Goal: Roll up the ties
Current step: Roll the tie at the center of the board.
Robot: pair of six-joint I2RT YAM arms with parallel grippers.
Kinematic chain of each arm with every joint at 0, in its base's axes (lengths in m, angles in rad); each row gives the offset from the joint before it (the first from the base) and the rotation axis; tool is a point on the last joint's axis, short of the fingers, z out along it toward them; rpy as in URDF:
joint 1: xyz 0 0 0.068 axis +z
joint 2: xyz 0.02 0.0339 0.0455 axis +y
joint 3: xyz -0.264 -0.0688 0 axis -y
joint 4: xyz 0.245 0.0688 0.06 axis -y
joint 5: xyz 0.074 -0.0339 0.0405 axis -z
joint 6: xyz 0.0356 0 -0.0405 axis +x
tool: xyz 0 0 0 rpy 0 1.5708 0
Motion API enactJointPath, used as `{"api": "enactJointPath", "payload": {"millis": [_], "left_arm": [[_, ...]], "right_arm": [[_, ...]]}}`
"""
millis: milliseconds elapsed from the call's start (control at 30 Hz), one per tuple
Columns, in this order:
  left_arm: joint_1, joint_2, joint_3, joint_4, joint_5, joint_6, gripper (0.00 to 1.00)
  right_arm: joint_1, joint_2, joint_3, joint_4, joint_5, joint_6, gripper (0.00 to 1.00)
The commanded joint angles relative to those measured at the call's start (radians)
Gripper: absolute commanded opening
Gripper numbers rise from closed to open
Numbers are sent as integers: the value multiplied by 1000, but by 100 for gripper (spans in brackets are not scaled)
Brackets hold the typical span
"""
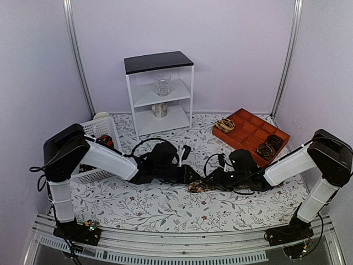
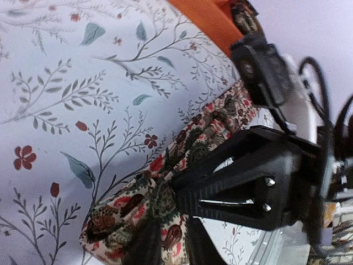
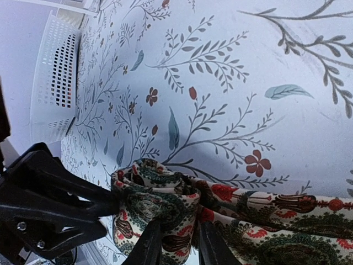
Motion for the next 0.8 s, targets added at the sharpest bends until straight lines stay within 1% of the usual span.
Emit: {"api": "enactJointPath", "payload": {"millis": [0,100,133,200,233,300,333,400,500,633,733,767], "left_arm": [[24,-115,-92,7,-54,110,25],[37,-166,-163,53,-78,198,35],[38,-178,-178,63,-84,262,40],[38,-186,-189,60,-87,383,47],[36,-186,-190,50,-87,448,53],[33,-185,-206,65,-70,562,78],[33,-184,-214,78,-47,610,79],[31,-176,-219,107,-8,701,76],[34,-136,-183,91,54,819,77],[47,-60,-124,49,120,926,80],[52,-17,-111,55,166,1001,81],[54,-15,-117,79,165,1018,81]], "right_arm": [[-4,41,-24,65,-25,-15,24],[-4,49,-24,68,-25,-24,24],[-4,50,-24,69,-25,-25,24],[-3,47,-26,70,-23,-30,23],[-2,46,-26,71,-21,-32,23],[-3,44,-26,72,-16,-38,23],[-4,44,-27,72,-16,-42,23],[-4,46,-22,73,-19,-47,22],[-4,50,-17,76,-21,-53,22],[-5,51,-16,75,-19,-54,22],[-5,50,-13,74,-20,-57,22],[-5,50,-13,73,-21,-57,22]]}}
